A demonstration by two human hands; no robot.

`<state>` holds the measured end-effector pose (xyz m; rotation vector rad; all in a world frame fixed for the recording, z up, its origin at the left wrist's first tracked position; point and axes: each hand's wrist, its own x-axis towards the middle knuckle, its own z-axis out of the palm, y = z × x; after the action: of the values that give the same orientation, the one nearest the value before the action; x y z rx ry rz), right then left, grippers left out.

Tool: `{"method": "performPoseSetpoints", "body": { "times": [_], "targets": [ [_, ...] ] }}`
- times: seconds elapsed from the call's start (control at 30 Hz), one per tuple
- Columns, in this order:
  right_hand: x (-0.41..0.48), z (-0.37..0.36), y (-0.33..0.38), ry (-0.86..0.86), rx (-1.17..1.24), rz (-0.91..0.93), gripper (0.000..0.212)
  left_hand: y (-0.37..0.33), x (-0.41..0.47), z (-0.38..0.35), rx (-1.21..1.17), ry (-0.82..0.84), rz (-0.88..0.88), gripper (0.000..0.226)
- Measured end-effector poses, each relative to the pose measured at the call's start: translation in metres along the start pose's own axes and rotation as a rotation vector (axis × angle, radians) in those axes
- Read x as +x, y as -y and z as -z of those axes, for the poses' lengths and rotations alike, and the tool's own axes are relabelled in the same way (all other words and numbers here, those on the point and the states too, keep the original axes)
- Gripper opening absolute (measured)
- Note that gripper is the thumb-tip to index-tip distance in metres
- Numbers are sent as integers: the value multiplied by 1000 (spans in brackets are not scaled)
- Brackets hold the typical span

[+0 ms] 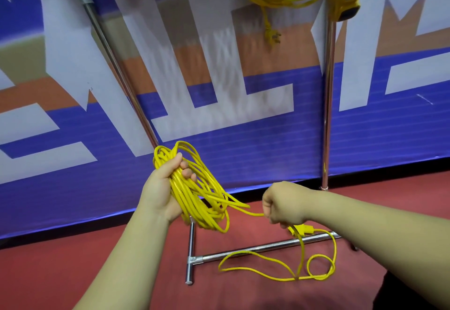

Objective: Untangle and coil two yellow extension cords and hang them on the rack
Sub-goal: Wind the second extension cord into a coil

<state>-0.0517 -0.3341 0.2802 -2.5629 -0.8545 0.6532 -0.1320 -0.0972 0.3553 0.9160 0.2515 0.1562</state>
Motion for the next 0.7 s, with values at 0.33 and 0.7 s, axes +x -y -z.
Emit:
{"method": "performPoseSetpoints", "body": {
  "times": [0.33,0.7],
  "targets": [
    [-37,15,34,7,29,402,27,25,25,9,100,-86,-119,19],
    [-51,46,39,-400,201,548,22,66,7,-14,459,48,-58,14]
  ]
}}
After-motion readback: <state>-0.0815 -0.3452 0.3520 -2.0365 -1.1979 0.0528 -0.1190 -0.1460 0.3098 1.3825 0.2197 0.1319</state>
